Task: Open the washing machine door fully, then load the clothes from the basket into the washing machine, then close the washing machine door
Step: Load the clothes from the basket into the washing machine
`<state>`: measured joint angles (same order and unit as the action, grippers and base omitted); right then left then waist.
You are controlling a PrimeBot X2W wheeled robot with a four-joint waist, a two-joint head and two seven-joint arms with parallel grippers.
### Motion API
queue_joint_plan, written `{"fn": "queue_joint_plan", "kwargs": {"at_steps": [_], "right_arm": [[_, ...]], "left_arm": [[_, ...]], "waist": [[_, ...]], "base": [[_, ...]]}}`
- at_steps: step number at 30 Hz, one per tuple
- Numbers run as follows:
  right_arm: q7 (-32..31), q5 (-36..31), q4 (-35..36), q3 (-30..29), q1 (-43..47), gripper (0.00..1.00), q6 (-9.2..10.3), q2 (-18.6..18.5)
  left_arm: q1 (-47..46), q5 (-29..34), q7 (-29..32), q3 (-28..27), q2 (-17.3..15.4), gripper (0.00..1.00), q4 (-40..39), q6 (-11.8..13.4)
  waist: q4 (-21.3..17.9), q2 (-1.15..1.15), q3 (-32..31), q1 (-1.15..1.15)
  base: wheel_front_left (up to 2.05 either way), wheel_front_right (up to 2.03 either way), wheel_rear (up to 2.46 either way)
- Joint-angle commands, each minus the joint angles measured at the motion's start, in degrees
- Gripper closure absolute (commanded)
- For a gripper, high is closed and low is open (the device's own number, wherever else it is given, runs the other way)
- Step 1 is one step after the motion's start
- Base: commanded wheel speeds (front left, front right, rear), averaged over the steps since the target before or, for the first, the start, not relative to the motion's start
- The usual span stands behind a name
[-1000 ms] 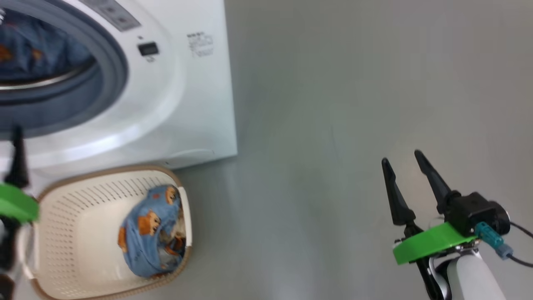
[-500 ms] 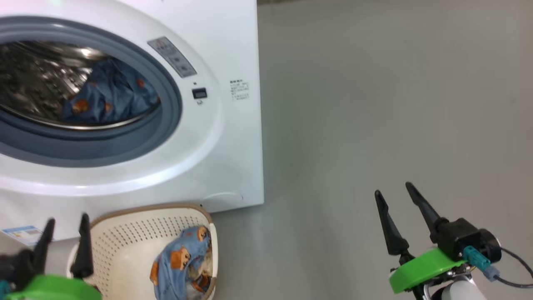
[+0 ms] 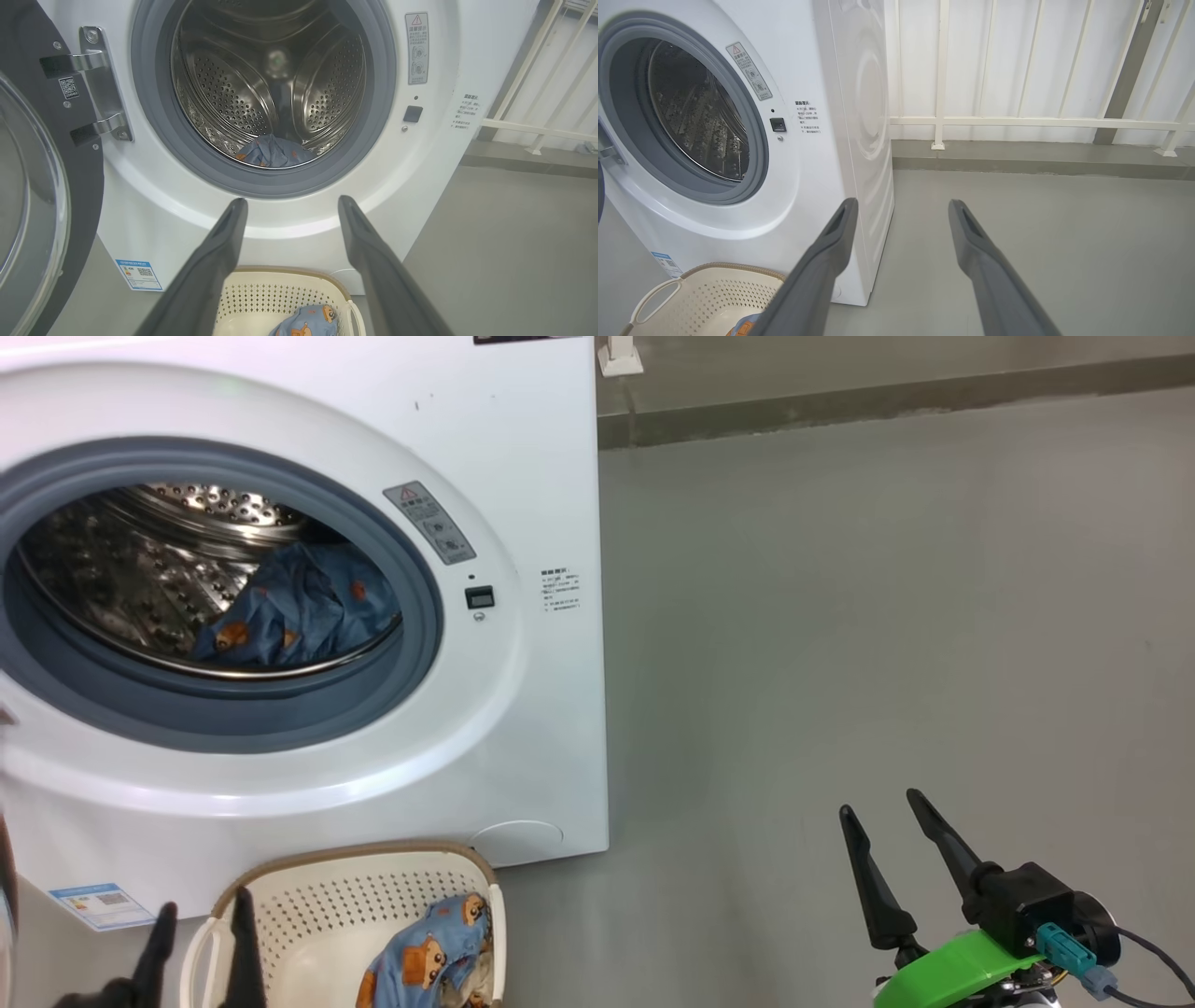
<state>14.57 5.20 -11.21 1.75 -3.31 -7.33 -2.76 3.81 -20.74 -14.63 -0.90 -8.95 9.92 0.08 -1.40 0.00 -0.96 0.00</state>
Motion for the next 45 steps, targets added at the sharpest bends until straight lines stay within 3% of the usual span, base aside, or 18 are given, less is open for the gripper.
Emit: {"fn": "queue_joint_plan", "kwargs": {"at_steps": [1,12,45], "right_arm": [[0.43,0.39,1.21,1.66,-0.37,0.0,-0.16,-0.11],[0.43,1.14,1.44,1.38,1.09,0.0,-0.16,-0.11],[0.43,1.11,1.16,1.84,0.99,0.0,-0.16,-0.11]], "left_arm": [[-0.62,1.03,-0.37,-2.33,-0.06,0.0,-1.98,0.02],[1.41,4.28,-0.37,-2.84,3.64,0.0,-2.71,-1.5],[1.53,6.35,-0.37,-4.04,5.79,0.0,-1.11,-3.6]], "waist": [[0.18,0.0,-0.4,0.0],[0.49,0.0,-1.6,0.0],[0.97,0.0,-2.07,0.0]], "base": [[0.0,0.0,0.0],[0.0,0.0,0.0],[0.0,0.0,0.0]]}}
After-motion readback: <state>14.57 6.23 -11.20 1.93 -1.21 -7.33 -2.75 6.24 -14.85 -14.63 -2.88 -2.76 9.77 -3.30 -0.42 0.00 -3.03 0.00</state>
